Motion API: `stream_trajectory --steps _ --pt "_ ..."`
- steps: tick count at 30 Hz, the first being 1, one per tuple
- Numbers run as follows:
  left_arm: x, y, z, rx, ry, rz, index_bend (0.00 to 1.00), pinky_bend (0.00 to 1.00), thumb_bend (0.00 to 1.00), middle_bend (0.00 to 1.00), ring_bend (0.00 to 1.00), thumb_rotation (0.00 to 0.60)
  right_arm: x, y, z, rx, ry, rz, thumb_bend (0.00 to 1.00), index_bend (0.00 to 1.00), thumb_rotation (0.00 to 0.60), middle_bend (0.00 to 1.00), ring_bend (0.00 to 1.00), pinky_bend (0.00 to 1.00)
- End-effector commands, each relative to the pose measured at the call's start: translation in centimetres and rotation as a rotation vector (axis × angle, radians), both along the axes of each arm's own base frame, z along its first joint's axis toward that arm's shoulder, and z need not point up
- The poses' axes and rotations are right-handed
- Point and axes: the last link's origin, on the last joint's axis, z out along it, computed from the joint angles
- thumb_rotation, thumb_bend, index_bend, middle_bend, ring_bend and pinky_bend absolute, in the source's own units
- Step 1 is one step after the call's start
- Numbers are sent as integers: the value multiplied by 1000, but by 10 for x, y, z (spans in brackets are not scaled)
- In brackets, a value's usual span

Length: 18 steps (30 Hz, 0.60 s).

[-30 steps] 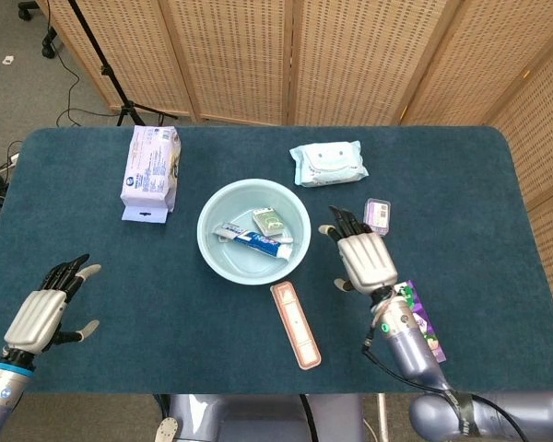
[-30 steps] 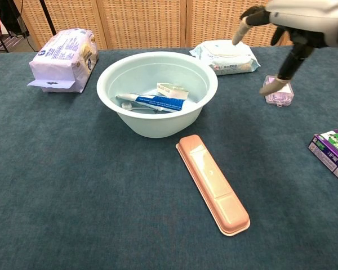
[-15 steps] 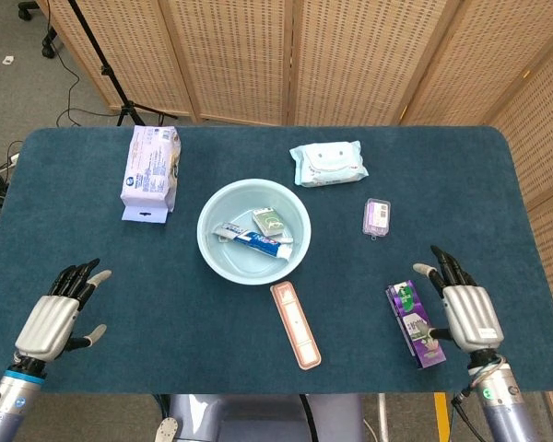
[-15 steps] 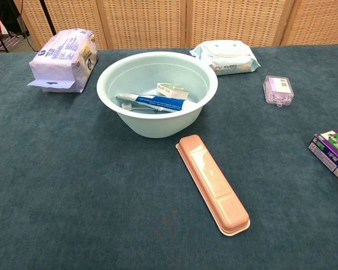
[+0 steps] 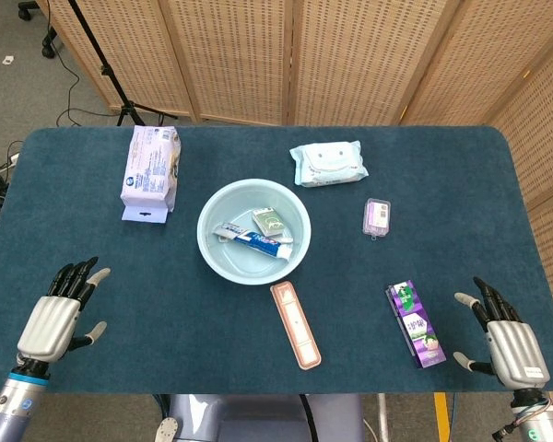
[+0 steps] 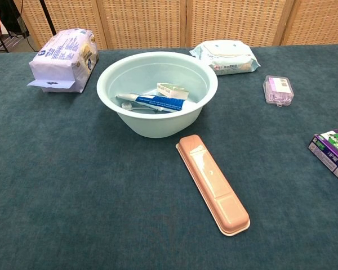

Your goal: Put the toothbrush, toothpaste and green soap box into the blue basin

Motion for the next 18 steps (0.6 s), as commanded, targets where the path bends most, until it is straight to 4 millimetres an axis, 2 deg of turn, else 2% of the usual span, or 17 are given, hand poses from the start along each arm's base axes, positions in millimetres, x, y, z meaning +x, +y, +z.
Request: stream_trajectory --steps 1,4,18 --pt "0 0 0 0 -3 -1 131 18 259 0 0 600 -1 1 -1 4 6 9 53 45 600 0 0 106" --pt "-1 -1 -1 -11 -4 -2 129 18 259 0 0 600 -1 2 -2 14 25 8 53 2 600 0 0 77" --pt "0 -1 1 -1 -4 -2 128 18 259 0 0 600 -2 1 1 9 23 -16 53 0 600 0 0 64"
